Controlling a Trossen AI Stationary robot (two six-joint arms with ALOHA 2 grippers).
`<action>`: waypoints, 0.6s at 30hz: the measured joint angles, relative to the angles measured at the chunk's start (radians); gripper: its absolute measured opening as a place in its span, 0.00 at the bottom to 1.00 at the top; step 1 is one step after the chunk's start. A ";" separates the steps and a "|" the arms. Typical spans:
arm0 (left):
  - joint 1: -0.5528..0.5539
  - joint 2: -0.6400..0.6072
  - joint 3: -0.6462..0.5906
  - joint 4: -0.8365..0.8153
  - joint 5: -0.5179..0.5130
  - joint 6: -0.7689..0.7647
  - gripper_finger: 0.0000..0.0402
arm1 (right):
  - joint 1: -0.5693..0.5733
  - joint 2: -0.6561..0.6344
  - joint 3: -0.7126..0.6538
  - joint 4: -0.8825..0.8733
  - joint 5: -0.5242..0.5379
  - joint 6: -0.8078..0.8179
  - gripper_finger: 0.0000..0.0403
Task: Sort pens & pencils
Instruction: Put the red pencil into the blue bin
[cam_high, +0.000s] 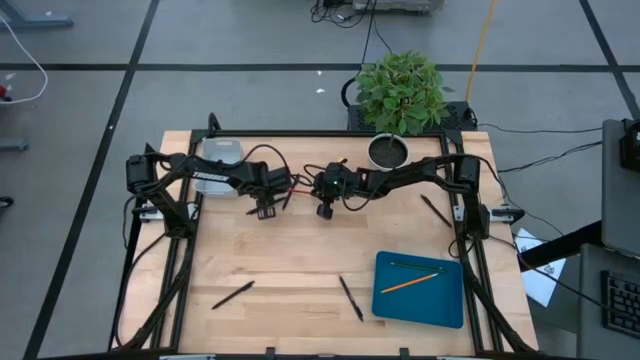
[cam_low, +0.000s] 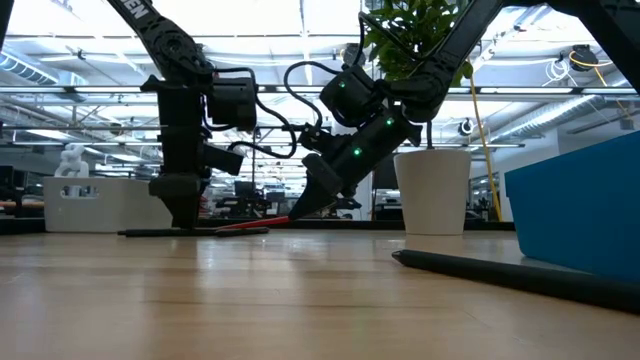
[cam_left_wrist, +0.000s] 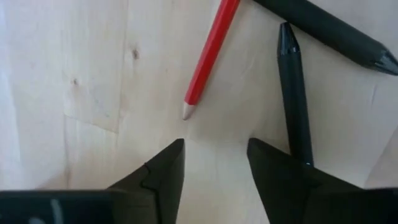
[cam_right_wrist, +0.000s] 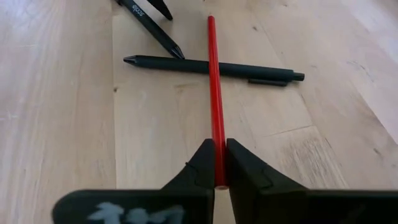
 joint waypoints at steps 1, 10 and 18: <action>0.000 0.001 0.004 -0.011 -0.004 -0.003 0.47 | 0.000 0.000 0.000 -0.001 0.000 0.000 0.02; 0.001 -0.123 0.045 -0.136 0.024 -0.015 0.47 | 0.000 -0.031 0.000 -0.028 0.001 -0.008 0.02; 0.000 -0.436 0.034 -0.019 0.125 -0.036 0.46 | 0.000 -0.210 -0.037 -0.145 0.004 -0.022 0.02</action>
